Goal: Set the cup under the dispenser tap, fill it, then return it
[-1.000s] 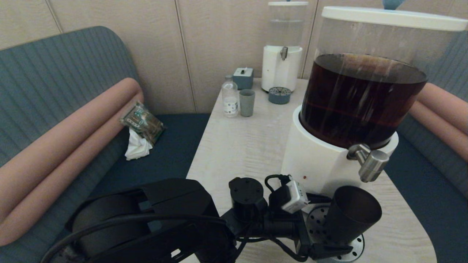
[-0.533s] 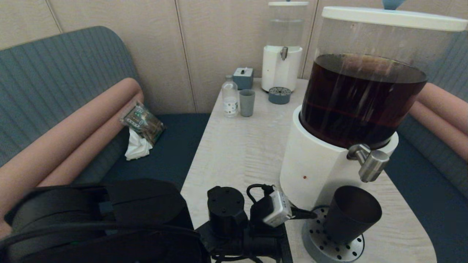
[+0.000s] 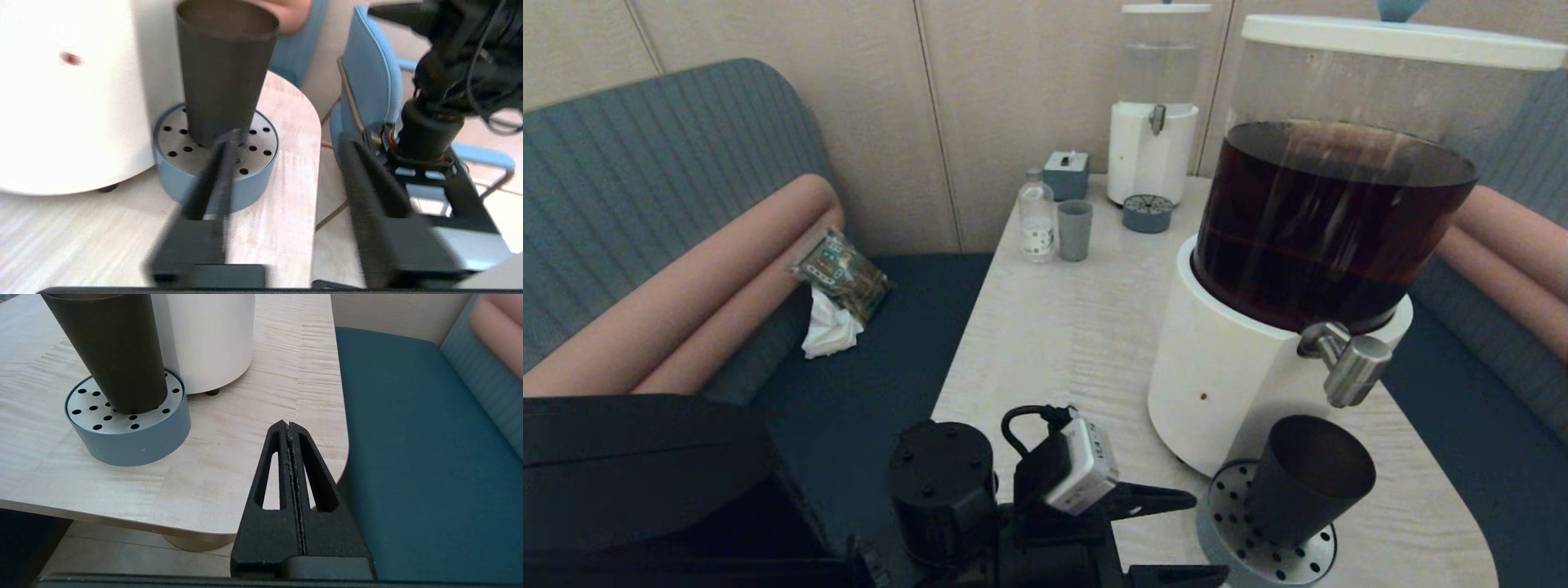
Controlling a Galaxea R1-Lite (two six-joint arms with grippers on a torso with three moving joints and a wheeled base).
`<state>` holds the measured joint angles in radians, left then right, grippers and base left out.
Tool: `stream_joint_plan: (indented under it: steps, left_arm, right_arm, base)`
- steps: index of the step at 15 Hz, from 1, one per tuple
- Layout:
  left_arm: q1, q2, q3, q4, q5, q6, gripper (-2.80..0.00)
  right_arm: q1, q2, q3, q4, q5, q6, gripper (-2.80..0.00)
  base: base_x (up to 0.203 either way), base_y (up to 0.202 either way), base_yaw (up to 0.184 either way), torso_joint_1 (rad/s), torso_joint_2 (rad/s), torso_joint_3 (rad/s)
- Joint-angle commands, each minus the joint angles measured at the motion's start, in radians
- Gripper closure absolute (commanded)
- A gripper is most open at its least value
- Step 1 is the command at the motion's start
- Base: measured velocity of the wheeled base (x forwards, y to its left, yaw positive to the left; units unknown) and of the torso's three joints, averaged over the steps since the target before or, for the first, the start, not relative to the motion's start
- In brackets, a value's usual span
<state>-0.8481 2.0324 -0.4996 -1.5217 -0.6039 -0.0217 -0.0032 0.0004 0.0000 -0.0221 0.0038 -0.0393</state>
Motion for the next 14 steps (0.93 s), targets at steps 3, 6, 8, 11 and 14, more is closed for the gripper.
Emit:
stream_joint_plan:
  steps: [3,6,8,11,14]
  left_arm:
    - [0.012,-0.164,0.081,-0.008,0.084,-0.047,0.0]
    - [0.035,-0.306,0.105,-0.008,0.209,-0.118,0.0]
    - [0.058,-0.404,0.118,-0.008,0.29,-0.142,0.0]
    - [0.164,-0.578,0.117,0.005,0.362,-0.146,0.0]
    - [0.33,-0.779,0.116,0.122,0.369,-0.148,0.0]
  right_arm:
    - [0.0,0.001,0.009,-0.001,0.001,-0.001,0.0]
    - [0.0,0.001,0.009,-0.001,0.001,-0.001,0.0]
    - [0.0,0.001,0.009,-0.001,0.001,-0.001,0.0]
    - [0.0,0.001,0.009,-0.001,0.001,-0.001,0.0]
    - [0.0,0.001,0.009,-0.001,0.001,-0.001,0.0]
  base:
    - [0.0,0.0,0.0,0.0,0.0,0.0]
    - [0.0,0.0,0.0,0.0,0.0,0.0]
    - [0.0,0.0,0.0,0.0,0.0,0.0]
    - [0.0,0.0,0.0,0.0,0.0,0.0]
    - [0.0,0.0,0.0,0.0,0.0,0.0]
